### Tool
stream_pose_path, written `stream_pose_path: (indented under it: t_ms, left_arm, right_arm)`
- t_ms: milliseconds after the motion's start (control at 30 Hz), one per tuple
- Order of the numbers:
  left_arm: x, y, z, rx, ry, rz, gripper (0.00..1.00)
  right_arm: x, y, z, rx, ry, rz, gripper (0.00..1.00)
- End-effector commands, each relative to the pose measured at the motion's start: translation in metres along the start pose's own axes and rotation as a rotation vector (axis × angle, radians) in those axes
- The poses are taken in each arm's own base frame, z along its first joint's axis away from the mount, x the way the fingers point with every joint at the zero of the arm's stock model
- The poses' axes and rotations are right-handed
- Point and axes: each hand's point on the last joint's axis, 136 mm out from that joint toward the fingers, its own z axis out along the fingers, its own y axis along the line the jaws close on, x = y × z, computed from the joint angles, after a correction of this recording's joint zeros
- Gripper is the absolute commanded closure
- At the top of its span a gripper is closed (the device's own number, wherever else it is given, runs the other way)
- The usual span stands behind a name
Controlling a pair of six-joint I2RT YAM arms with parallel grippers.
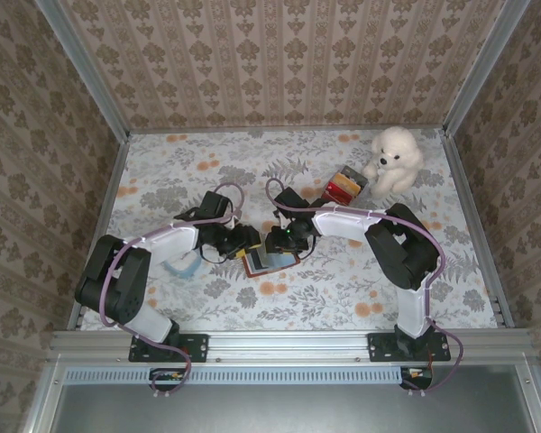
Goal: Take the credit cards out of the card holder
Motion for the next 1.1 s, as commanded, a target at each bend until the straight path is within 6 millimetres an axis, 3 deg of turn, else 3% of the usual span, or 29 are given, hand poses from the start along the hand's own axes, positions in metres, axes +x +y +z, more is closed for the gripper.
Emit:
stream_pose_path:
  t_ms: [0,267,467,600,867,1067]
  left_arm:
    - [0.001,-0.011,-0.006,0.001,0.012,0.062,0.46]
    - [0.003,-0.008,-0.018,-0.097,0.012,0.124,0.35]
    - [0.001,0.006,-0.028,-0.2,-0.009,0.129,0.31]
    - [0.0,-0.002,-0.023,-0.139,-0.018,0.114,0.34]
    - [0.001,0.0,-0.002,-0.132,0.026,0.066,0.41]
    - [-0.002,0.016,-0.001,-0.224,0.022,0.046,0.38]
  right_arm:
    - [0.024,-0.026,0.02,0.071,0.088,0.04,0.57]
    - [0.026,-0.027,0.021,0.075,0.091,0.042,0.57]
    - [0.025,-0.027,0.021,0.074,0.09,0.041,0.57]
    - [0.026,-0.028,0.021,0.076,0.093,0.04,0.57]
    - [0.027,-0.029,0.021,0.081,0.096,0.04,0.57]
    - [0.027,-0.03,0.022,0.084,0.098,0.041,0.57]
